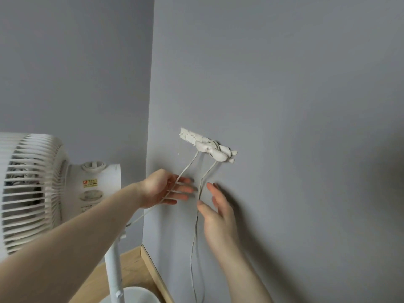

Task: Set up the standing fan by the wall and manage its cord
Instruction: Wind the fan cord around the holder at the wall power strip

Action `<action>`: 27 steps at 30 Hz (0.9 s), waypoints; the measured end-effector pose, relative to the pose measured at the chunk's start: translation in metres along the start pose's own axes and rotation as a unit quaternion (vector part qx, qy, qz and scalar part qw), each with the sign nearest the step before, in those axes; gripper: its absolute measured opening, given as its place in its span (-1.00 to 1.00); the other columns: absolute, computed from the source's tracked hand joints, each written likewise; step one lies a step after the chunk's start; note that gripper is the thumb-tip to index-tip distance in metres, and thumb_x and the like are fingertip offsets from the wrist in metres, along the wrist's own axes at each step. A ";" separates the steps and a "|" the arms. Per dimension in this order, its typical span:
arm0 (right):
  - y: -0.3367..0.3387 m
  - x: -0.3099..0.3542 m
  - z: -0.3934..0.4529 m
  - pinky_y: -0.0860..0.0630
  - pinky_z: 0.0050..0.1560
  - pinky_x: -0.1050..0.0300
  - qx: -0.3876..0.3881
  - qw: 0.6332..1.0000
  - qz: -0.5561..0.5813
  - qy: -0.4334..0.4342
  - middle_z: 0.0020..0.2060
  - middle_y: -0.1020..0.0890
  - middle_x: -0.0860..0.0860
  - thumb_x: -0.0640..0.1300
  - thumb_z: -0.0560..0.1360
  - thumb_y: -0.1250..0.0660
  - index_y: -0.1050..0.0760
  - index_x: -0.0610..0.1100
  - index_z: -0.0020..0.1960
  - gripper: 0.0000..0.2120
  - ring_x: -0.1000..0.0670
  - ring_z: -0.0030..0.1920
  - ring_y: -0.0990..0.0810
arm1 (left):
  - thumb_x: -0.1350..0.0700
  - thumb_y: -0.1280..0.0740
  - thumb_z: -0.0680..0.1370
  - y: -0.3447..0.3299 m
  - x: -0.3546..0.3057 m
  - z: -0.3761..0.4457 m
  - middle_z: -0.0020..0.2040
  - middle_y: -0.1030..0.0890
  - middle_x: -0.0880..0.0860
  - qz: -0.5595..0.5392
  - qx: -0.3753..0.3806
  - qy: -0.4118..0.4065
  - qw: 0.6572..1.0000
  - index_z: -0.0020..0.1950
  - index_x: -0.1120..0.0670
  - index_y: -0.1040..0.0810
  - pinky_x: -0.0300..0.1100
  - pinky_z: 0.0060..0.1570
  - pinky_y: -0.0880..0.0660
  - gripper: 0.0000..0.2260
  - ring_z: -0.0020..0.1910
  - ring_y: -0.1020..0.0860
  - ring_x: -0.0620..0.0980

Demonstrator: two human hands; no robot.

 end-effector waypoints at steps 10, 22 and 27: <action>-0.013 0.007 -0.001 -0.20 0.55 0.06 0.007 1.000 0.013 -0.024 0.57 -0.21 0.23 -0.21 0.59 -0.25 -0.04 0.17 0.62 -0.28 0.19 0.54 -0.22 | 0.14 -0.02 0.60 -0.001 -0.006 -0.010 -0.12 -0.70 0.12 0.008 -0.091 -0.043 0.995 0.20 0.11 -0.67 -0.04 0.11 -0.45 -0.57 -0.15 -0.61 0.07; -0.039 0.021 0.025 -0.19 0.42 0.28 0.044 0.999 0.014 -0.006 0.58 -0.17 0.18 -0.22 0.60 -0.18 0.05 0.08 0.65 -0.29 0.15 0.56 -0.19 | 0.21 0.01 0.57 -0.001 -0.002 0.002 0.07 -0.74 0.14 0.042 -0.059 -0.056 0.996 0.24 0.09 -0.63 0.04 0.37 -0.43 -0.54 0.17 -0.66 0.13; -0.046 0.022 0.028 -0.33 0.35 0.27 0.061 0.998 -0.009 0.001 0.45 -0.31 0.22 -0.23 0.57 -0.18 0.08 0.07 0.64 -0.25 0.16 0.44 -0.32 | 0.28 0.01 0.55 -0.010 -0.006 0.008 0.09 -0.71 0.21 -0.028 -0.047 -0.058 0.997 0.28 0.21 -0.58 -0.04 0.11 -0.53 -0.55 0.16 -0.65 0.17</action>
Point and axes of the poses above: each hand's wrist, its own z-axis towards the middle knuckle, its own y-axis out of the back of the hand, x = y × z, the point moved 4 cm from there along z, towards the middle knuckle
